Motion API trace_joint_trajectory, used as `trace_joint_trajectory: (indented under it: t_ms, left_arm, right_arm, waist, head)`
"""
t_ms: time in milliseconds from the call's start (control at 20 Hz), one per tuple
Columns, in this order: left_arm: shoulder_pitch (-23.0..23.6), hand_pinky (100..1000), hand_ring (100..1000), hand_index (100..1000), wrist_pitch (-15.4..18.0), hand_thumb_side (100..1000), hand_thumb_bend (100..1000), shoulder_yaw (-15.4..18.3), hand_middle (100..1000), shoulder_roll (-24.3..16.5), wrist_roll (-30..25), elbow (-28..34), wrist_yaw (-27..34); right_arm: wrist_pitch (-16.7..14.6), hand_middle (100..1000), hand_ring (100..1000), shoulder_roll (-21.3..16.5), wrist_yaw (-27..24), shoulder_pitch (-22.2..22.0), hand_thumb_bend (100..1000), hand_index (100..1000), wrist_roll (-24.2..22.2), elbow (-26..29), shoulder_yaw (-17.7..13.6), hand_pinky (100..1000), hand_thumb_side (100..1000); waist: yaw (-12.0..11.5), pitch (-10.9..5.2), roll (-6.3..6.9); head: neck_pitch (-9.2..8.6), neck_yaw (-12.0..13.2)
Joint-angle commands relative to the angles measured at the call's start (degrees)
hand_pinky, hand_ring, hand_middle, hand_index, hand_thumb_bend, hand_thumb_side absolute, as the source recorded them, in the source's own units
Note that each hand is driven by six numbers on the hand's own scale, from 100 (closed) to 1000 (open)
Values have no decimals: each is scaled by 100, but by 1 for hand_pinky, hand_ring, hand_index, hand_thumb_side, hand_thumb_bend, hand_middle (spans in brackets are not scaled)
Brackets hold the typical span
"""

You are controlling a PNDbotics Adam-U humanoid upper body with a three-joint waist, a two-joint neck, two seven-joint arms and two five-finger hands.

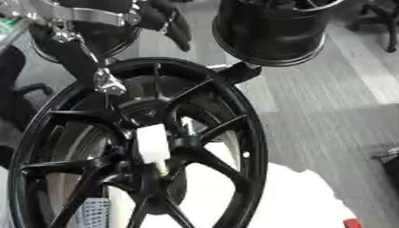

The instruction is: Pull the pin out of the wheel hub.

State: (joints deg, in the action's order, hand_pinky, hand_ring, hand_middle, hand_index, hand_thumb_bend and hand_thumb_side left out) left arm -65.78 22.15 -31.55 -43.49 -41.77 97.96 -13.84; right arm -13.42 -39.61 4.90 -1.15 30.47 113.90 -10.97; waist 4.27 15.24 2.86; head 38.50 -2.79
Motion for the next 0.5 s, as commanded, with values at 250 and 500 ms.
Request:
trace_joint_trajectory:
  t_ms: [250, 500]
  left_arm:
    - [-13, 876, 881, 887, 976, 185, 403, -19, 832, -461, -1020, 535, 170]
    - [46, 869, 868, 902, 818, 178, 410, -7, 836, -603, -1020, 886, 293]
  right_arm:
    - [23, 659, 757, -86, 26, 61, 100, 781, 84, 69, -98, 774, 264]
    - [48, 657, 756, -47, 28, 94, 100, 780, 96, 69, -77, 772, 284]
  waist:
    - [59, 1, 57]
    - [64, 47, 90]
  head:
    - [-184, -64]
    - [-239, -100]
